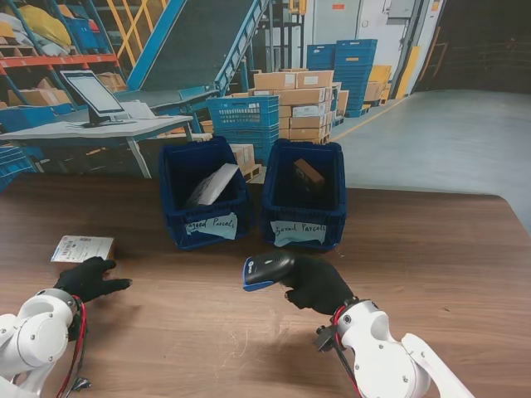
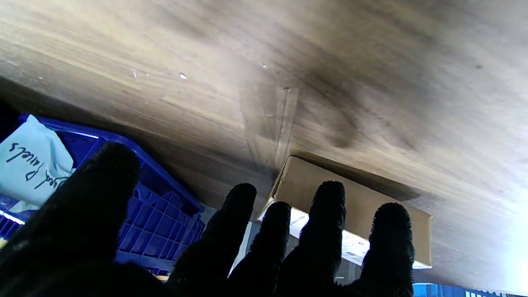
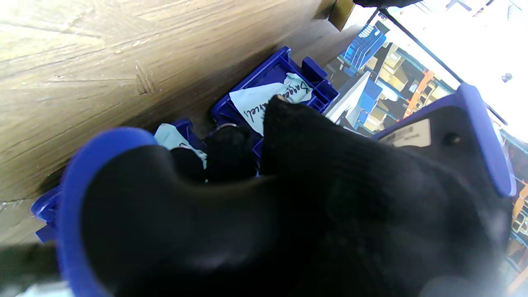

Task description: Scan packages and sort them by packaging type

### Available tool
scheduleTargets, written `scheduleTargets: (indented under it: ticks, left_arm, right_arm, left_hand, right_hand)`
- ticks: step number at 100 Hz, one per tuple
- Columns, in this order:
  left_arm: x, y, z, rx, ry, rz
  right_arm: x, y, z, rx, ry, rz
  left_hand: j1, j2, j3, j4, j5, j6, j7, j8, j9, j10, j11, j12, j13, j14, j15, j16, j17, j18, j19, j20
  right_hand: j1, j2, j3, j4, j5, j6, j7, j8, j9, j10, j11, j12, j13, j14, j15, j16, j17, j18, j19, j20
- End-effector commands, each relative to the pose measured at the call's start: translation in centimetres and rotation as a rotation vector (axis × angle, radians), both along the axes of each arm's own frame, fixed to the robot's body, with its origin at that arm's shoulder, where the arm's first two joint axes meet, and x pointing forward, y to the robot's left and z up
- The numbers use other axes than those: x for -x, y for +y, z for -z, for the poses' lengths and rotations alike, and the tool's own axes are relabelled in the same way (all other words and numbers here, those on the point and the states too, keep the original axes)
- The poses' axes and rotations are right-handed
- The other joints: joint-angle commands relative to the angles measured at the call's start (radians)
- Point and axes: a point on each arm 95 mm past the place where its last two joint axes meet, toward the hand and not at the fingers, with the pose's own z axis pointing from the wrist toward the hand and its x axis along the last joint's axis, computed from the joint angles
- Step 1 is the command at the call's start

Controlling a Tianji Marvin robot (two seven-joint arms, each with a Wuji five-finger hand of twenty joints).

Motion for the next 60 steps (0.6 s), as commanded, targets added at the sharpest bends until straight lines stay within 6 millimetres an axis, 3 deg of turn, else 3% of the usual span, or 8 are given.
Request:
scheduleTargets:
  ticks: [1,60]
  left_arm:
    - [0.3,-0.7,1.2,0.021,0.038,-0.002]
    - [-0.7,-4.2,0.4,0.058,-0.028,0.035]
  right_arm:
    - [0.2,0.4,-0.1,-0.007,0.007,-0.015]
    - [0.5,-0.1,0.2,-0.013,0.018,-0.011]
  left_hand:
    - [0.002,0.022,0.027,0.015,-0.007,-0.017,0.011,0.004,0.039,-0.011,0.077,0.027,-0.044,0.006,-0.015,-0.013,-0.017,-0.006,-0.032,-0.015]
    - [0.006,0.030,0.020,0.015,-0.013,-0.014,0.010,0.001,0.027,-0.007,0.070,0.025,-0.057,0.011,-0.022,-0.015,-0.023,-0.008,-0.043,-0.015]
  right_hand:
    - [0.091,0.046,0.094,0.011,0.067,-0.043,0.028,0.020,0.014,0.017,-0.005,0.005,0.016,0.017,0.013,0.016,0.014,-0.004,0.034,0.014]
    - [0.092,0.047,0.094,0.012,0.067,-0.043,0.027,0.020,0.014,0.018,-0.005,0.005,0.016,0.015,0.012,0.016,0.013,-0.004,0.034,0.015]
